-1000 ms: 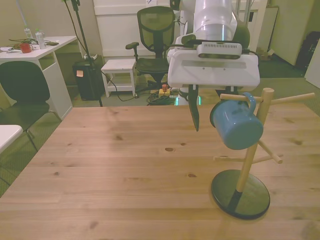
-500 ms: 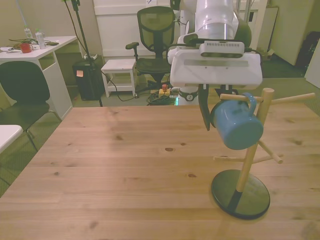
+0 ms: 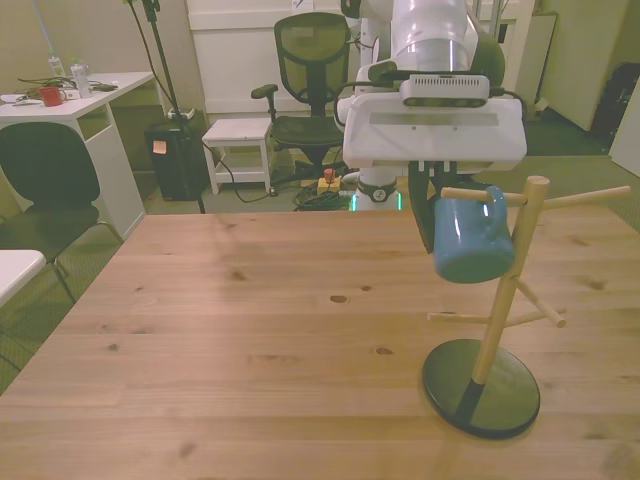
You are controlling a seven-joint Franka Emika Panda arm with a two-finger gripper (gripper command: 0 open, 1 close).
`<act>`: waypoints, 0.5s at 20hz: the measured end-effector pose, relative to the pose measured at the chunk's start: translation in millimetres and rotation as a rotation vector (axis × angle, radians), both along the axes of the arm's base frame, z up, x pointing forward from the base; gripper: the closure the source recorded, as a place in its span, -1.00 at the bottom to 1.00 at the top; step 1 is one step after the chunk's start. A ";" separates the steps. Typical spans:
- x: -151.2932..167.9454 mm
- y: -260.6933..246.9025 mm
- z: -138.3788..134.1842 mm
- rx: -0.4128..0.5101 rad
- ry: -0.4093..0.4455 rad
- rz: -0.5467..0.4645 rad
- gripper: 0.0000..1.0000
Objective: Unload the mug
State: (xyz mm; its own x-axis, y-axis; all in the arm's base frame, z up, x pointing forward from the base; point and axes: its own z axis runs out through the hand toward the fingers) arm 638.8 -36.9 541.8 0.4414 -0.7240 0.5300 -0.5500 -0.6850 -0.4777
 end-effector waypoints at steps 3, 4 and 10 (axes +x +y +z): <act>-1.6 -0.6 2.7 0.009 -0.004 0.002 1.00; -2.1 -0.7 4.3 0.010 -0.006 0.001 1.00; -5.4 -1.0 12.8 0.018 -0.019 -0.003 1.00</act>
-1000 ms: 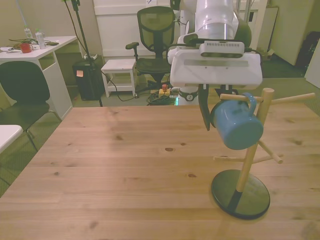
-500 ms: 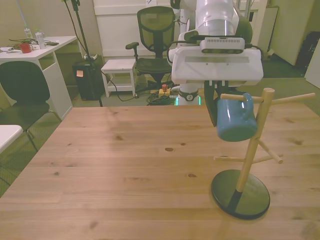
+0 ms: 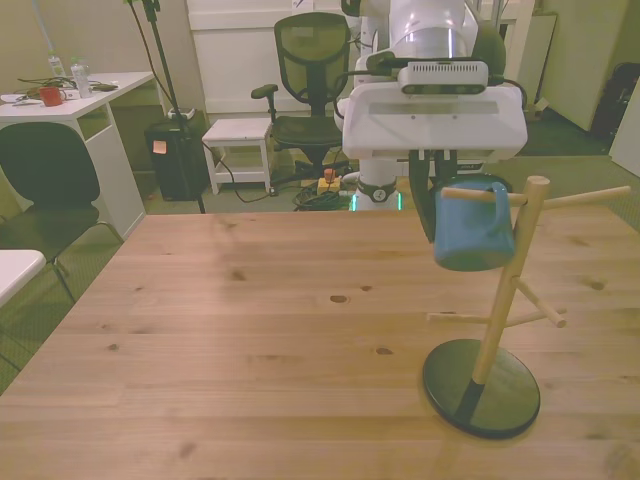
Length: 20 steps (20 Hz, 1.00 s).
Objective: Unload the mug
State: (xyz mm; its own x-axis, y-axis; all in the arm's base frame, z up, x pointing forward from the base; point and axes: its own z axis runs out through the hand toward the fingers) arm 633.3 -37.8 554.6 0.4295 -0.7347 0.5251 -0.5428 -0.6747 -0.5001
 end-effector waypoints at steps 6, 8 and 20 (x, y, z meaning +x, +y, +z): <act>-1.1 -0.8 2.5 0.010 -0.001 -0.002 1.00; -2.0 -1.1 4.1 0.014 -0.002 -0.002 1.00; -15.9 -9.2 17.7 0.022 -0.006 -0.007 1.00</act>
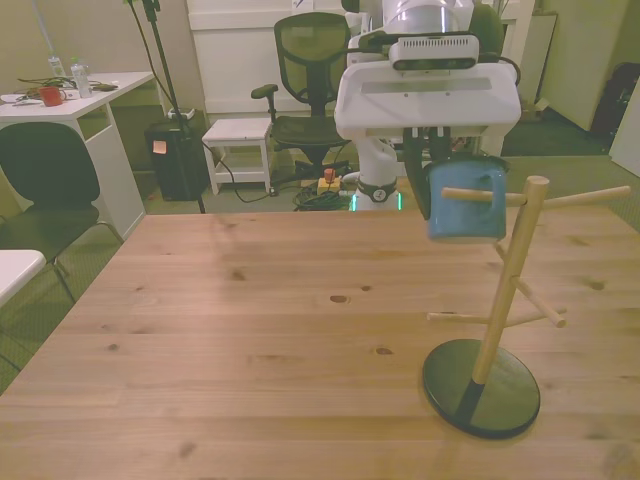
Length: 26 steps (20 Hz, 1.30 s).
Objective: Unload the mug
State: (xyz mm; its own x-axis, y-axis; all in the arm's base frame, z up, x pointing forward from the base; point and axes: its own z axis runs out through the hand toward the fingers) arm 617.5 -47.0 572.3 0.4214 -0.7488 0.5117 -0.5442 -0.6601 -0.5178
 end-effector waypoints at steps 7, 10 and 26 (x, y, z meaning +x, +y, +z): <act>-1.5 -15.6 1.3 0.002 -0.002 -0.026 1.00; -3.5 -28.8 3.8 0.008 -0.006 -0.048 1.00; -93.0 -156.6 13.1 0.107 0.154 -0.224 1.00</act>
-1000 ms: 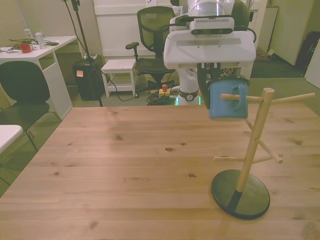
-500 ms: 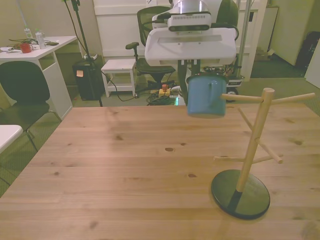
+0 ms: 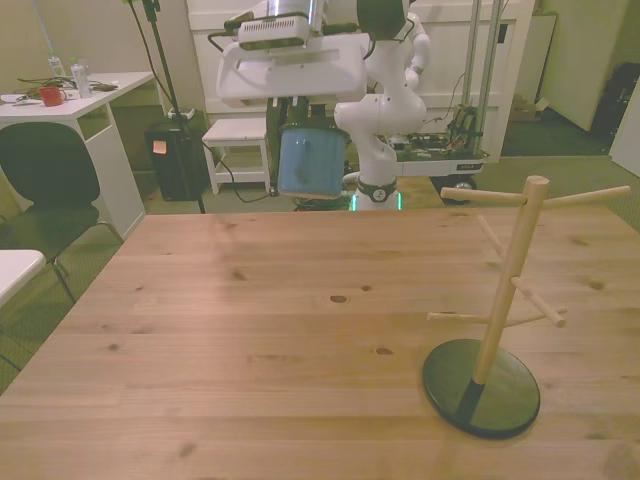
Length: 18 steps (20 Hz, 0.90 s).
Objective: Unload the mug
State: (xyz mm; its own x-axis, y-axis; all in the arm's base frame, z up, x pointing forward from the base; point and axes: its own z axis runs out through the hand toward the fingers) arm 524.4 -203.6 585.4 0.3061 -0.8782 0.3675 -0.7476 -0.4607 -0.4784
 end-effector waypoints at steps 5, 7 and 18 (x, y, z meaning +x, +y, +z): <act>-16.8 -26.6 -44.5 0.067 0.123 -0.013 1.00; -20.3 -36.4 -61.5 0.095 0.157 -0.016 1.00; 8.0 -96.7 -158.7 0.147 0.323 -0.094 1.00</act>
